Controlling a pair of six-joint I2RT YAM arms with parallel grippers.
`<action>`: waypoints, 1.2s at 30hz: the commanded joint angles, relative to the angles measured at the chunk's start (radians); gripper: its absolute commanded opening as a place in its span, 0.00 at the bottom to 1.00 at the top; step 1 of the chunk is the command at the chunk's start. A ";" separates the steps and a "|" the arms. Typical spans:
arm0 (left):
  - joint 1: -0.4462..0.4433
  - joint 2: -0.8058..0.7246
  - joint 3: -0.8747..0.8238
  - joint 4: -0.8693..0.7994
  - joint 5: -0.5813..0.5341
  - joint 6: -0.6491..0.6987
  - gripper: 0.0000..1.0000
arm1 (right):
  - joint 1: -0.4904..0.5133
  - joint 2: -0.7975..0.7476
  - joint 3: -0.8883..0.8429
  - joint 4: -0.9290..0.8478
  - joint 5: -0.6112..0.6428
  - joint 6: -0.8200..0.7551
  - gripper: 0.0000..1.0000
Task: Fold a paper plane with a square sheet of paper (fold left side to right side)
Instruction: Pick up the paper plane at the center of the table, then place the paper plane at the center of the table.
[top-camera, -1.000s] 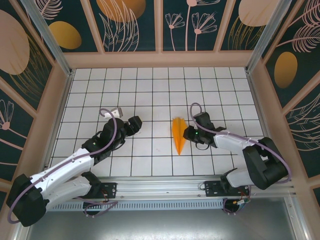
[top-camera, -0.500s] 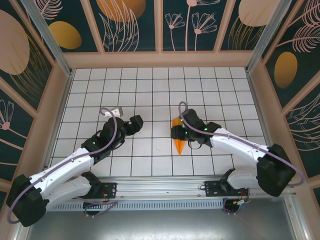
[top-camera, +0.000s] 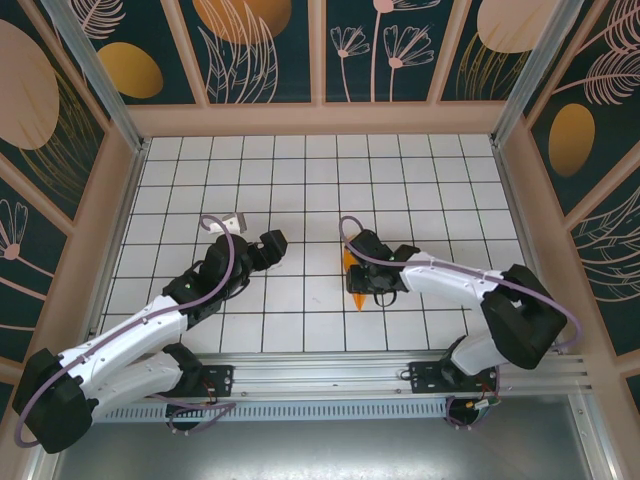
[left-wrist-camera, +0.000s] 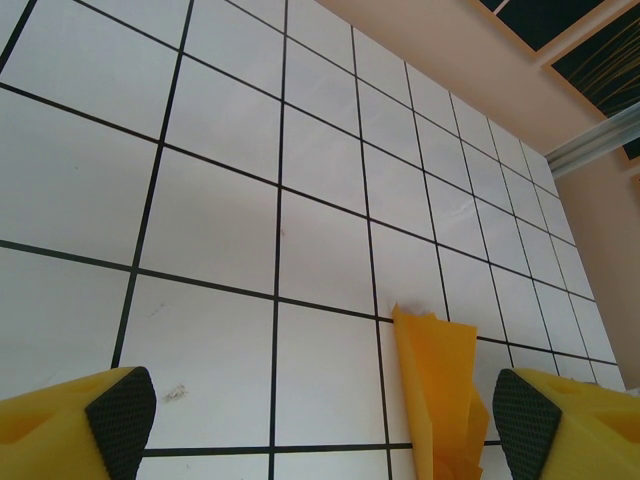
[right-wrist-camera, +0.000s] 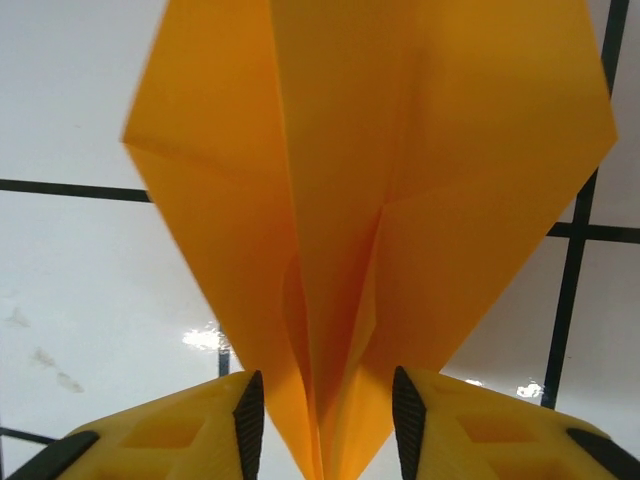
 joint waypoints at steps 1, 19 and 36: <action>0.004 -0.016 -0.002 0.019 -0.009 0.020 0.90 | 0.008 0.037 0.016 0.015 0.027 -0.003 0.36; 0.005 -0.050 -0.010 -0.006 -0.012 0.042 0.92 | -0.172 0.215 0.261 0.005 0.007 -0.153 0.01; 0.004 -0.036 0.011 -0.035 -0.018 0.066 0.93 | -0.254 0.483 0.520 -0.098 0.011 -0.266 0.09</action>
